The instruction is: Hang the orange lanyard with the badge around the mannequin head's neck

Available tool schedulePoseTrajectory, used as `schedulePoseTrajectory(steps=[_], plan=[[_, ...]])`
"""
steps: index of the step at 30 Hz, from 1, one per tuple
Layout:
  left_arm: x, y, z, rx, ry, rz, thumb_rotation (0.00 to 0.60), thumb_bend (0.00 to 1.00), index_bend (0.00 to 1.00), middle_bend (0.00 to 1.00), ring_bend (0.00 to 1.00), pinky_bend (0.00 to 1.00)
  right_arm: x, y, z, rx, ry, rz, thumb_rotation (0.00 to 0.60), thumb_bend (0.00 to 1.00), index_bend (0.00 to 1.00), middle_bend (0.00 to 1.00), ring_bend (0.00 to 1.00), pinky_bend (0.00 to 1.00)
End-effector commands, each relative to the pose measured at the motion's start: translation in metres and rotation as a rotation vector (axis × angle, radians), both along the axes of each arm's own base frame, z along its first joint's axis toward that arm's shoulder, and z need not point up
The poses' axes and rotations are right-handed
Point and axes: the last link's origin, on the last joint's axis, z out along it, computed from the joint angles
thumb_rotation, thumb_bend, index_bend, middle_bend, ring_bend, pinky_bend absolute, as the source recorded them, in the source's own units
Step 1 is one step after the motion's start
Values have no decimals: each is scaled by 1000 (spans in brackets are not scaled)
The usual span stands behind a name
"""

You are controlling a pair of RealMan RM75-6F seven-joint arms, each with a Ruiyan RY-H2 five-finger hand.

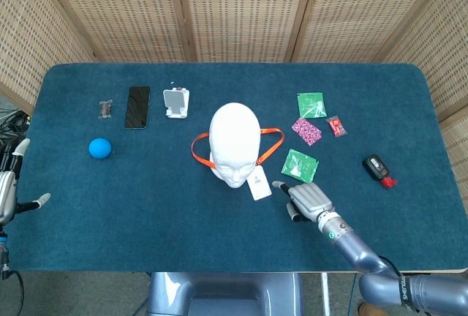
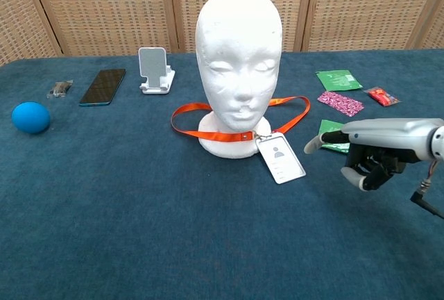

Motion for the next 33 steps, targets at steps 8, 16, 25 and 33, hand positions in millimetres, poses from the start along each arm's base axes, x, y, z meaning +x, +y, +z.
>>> schedulePoseTrajectory(steps=[8,16,25,33], plan=[[0,0,0,-2,-9,-2,600,0,0,0,0,0,11,-1,-27,43,53,-15,600,836,159,877,842,1000],[0,0,-1,-6,-12,1,600,0,0,0,0,0,15,4,-31,81,67,-13,600,836,227,878,842,1000],[0,0,-1,-10,-17,-1,600,0,0,0,0,0,21,19,-28,159,74,11,600,836,278,878,842,1000],[1,0,-1,-10,-19,-2,600,0,0,0,0,0,24,34,-29,230,101,44,600,838,285,879,842,1000]])
